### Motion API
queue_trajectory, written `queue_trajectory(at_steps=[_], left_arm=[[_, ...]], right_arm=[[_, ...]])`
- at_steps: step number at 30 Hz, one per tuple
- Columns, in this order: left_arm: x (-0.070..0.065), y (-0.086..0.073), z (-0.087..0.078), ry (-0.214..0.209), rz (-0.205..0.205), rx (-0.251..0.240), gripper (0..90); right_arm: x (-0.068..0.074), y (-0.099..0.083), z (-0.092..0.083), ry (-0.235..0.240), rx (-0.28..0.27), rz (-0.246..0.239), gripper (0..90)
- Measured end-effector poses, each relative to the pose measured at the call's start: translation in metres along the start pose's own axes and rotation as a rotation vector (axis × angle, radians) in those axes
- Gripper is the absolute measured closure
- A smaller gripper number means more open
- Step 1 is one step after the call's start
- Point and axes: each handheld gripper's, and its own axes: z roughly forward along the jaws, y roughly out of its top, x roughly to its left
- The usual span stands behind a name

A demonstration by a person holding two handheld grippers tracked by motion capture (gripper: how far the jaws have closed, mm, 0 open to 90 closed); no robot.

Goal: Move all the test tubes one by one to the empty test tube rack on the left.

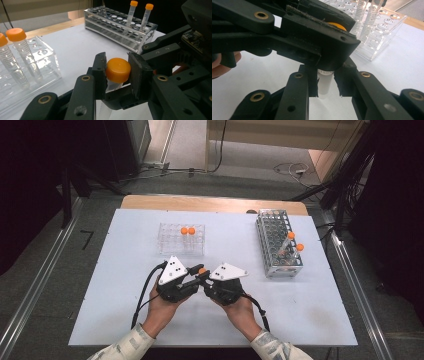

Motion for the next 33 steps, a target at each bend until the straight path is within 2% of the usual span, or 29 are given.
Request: queue_trajectory(at_steps=[6,9,11,15,17,20,23,27,33], left_arm=[[0.001,0.0,-0.001,0.005,-0.008,-0.003,70.1],[0.004,0.002,-0.003,0.007,-0.024,-0.018,70.1],[0.007,0.003,-0.005,0.01,-0.04,-0.024,70.2],[0.017,0.006,-0.008,0.029,-0.077,-0.038,70.2],[0.021,0.009,-0.011,0.051,-0.081,-0.047,70.2],[0.031,0.015,-0.016,0.085,-0.095,-0.062,70.3],[0.042,0.02,-0.021,0.115,-0.126,-0.075,70.3],[0.053,0.027,-0.024,0.158,-0.136,-0.082,70.3],[0.069,0.033,-0.026,0.203,-0.158,-0.086,70.3]], right_arm=[[0.0,0.0,0.0,0.005,0.002,0.006,69.7],[0.0,0.0,0.0,0.024,0.006,0.018,49.3],[-0.001,0.0,-0.002,0.027,0.003,0.022,40.4],[-0.007,-0.001,-0.009,0.051,0.006,0.049,30.1],[-0.012,-0.004,-0.015,0.063,0.014,0.056,27.0],[-0.021,-0.011,-0.027,0.045,0.01,0.062,25.5],[-0.032,-0.017,-0.039,0.021,0.006,0.088,25.1],[-0.049,-0.025,-0.056,-0.017,-0.008,0.128,25.1],[-0.061,-0.035,-0.075,-0.053,-0.016,0.155,25.1]])
